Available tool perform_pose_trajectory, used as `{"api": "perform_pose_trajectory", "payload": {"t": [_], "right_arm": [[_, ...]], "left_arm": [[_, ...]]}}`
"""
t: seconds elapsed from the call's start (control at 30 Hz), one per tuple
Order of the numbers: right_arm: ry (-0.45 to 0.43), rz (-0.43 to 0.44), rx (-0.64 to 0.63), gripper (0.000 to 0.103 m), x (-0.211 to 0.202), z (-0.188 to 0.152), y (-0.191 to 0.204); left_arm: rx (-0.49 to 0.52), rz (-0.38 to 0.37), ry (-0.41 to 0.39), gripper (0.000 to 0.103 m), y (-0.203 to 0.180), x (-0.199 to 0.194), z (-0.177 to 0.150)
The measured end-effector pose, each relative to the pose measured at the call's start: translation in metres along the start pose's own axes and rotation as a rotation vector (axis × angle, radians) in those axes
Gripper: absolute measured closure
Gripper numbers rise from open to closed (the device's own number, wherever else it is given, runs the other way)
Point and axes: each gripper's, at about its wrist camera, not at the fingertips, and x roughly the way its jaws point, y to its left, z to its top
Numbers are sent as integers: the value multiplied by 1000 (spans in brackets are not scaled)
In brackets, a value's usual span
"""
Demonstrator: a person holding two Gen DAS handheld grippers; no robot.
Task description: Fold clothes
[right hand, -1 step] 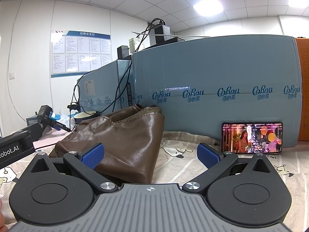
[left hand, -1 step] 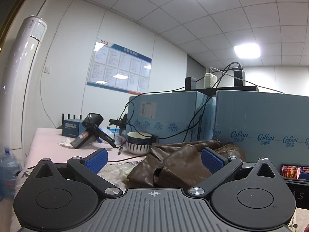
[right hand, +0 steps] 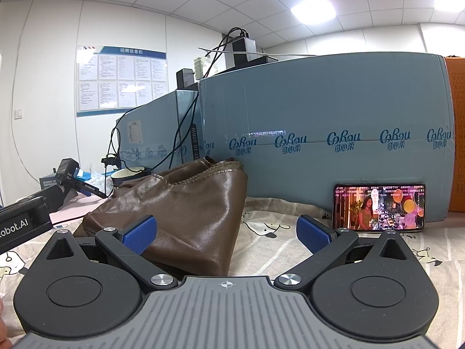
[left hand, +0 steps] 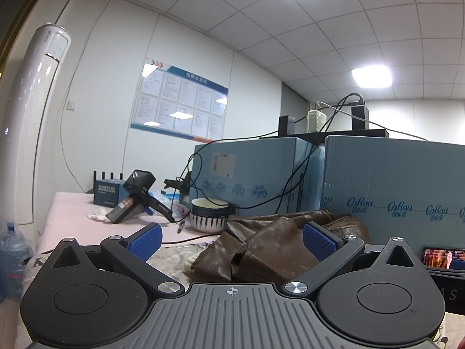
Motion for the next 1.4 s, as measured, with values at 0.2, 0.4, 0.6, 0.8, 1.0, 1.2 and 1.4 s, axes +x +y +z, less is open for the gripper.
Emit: {"api": "perform_pose_trajectory", "payload": {"t": [0.2,0.4,0.6,0.8,1.0,1.2,1.4], "right_arm": [[0,0,2,0,0,0,0],[0,0,2,0,-1,0,2],[-1,0,2,0,0,0,1],[-2,0,1,0,0,0,1],[-2,0,1,0,-1,0,2],[-2,0,1,0,-1,0,1],[-2,0,1,0,-1,0,1]], "left_arm": [[5,3,4,0,0,-1,0],[3,4,4,0,0,-1,0],[2,4,3,0,-2,1,1],[1,4,1,0,0,1,1],[0,3,-1,0,0,0,1],[-1,3,-2,0,0,0,1],[-1,4,-2,0,0,0,1]]}}
